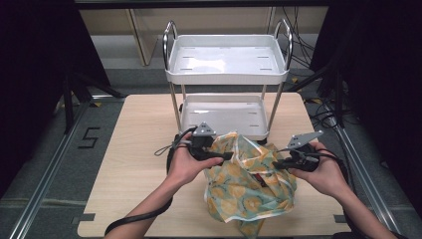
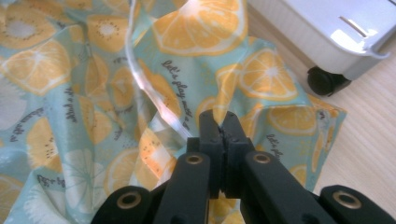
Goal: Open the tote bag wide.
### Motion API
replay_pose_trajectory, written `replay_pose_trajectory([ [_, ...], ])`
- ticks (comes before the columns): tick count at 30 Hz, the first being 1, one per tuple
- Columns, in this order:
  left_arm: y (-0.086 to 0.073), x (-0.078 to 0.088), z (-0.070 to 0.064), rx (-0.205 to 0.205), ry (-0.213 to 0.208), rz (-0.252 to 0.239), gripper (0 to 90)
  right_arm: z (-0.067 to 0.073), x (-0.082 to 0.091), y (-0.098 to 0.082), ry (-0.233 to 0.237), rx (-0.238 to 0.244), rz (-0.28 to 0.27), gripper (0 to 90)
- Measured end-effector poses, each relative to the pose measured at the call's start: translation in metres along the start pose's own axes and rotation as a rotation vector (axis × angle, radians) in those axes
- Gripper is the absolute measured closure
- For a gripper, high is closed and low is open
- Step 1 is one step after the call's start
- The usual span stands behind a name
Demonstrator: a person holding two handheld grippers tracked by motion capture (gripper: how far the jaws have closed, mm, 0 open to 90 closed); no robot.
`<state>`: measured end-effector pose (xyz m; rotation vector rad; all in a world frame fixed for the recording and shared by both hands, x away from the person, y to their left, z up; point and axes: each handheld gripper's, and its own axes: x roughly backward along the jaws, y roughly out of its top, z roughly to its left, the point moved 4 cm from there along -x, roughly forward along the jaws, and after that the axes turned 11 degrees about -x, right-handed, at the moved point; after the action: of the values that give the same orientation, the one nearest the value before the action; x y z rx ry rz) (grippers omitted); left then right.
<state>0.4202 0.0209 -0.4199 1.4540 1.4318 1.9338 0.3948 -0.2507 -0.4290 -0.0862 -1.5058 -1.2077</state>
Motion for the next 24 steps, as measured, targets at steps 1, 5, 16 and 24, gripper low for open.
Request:
replay_pose_trajectory([
  [1, -0.003, 0.007, -0.001, -0.010, 0.004, 0.012, 33.9, -0.002, 0.000, 0.001, -0.015, 0.006, -0.002, 90.0],
  [5, -0.026, 0.030, -0.003, 0.066, -0.010, 0.059, 32.9, -0.004, 0.002, 0.001, -0.023, -0.012, -0.011, 90.0],
  [16, -0.075, 0.004, -0.009, 0.263, -0.219, 0.131, 70.0, -0.017, -0.006, 0.009, -0.087, -0.046, -0.055, 90.0],
  [24, -0.070, -0.019, -0.014, 0.164, -0.162, 0.149, 88.6, -0.056, -0.007, -0.010, -0.231, -0.126, -0.029, 90.0],
])
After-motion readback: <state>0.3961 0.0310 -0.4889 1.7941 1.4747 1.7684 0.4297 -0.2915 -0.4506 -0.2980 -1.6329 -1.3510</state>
